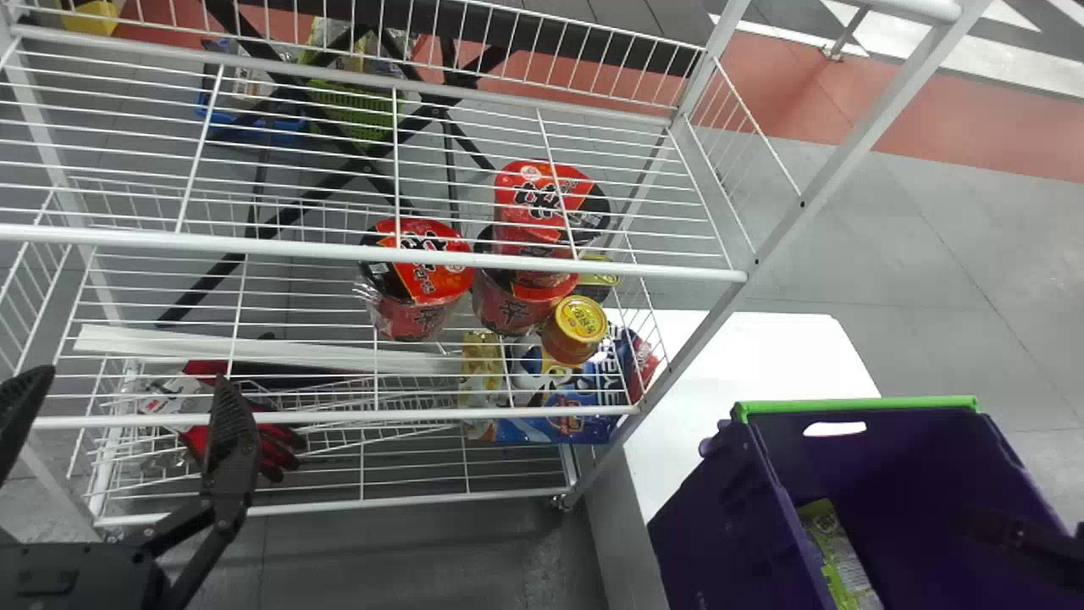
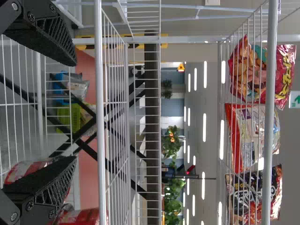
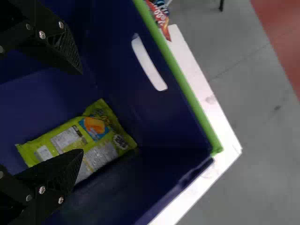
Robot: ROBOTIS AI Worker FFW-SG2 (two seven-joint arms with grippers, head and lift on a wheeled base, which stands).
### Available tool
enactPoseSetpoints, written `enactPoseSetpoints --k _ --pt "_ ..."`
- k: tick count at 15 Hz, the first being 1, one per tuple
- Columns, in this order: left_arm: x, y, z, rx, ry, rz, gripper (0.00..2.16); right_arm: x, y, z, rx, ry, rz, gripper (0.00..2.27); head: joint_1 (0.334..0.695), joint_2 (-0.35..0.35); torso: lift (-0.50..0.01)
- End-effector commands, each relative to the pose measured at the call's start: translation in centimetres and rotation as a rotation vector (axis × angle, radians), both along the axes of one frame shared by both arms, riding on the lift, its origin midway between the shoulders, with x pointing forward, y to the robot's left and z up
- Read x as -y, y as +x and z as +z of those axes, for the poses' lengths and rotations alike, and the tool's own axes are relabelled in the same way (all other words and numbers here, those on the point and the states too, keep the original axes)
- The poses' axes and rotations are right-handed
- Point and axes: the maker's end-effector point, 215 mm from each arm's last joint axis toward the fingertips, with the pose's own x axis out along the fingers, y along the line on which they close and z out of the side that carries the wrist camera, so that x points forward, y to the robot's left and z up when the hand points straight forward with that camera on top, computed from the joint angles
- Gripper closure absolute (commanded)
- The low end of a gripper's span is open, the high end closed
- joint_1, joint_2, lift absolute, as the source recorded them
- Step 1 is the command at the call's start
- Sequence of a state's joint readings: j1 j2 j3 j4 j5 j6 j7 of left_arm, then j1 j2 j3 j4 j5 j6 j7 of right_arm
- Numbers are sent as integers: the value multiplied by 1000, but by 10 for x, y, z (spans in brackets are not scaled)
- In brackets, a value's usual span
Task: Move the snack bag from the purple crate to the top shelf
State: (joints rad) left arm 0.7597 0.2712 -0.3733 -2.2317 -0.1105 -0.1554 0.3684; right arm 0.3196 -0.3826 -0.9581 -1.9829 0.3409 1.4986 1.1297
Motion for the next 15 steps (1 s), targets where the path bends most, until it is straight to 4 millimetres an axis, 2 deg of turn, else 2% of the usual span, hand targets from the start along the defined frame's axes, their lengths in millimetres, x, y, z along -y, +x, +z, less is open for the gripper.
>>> enactPoseSetpoints --k 1,3,5,8,11,15 --pt "0 -2 -3 -6 0 -3 107 12 8 -16 -37 -4 72 269 695 -350 -454" --pt "3 -3 -4 -11 -4 -9 107 17 22 -27 -34 -25 171 218 695 -350 -454" --pt "5 -1 -4 -9 -10 -14 107 9 34 -44 -47 -32 263 161 695 -350 -454" --pt "4 2 -5 -10 -17 -14 107 -4 36 -83 -116 -15 340 107 695 -350 -454" --pt "-3 8 -8 -16 -33 -11 103 -18 40 -127 -169 -36 502 76 695 -350 -454" --pt "-11 15 -6 -12 -50 -5 103 -14 24 -172 -274 -85 562 60 695 -350 -454"
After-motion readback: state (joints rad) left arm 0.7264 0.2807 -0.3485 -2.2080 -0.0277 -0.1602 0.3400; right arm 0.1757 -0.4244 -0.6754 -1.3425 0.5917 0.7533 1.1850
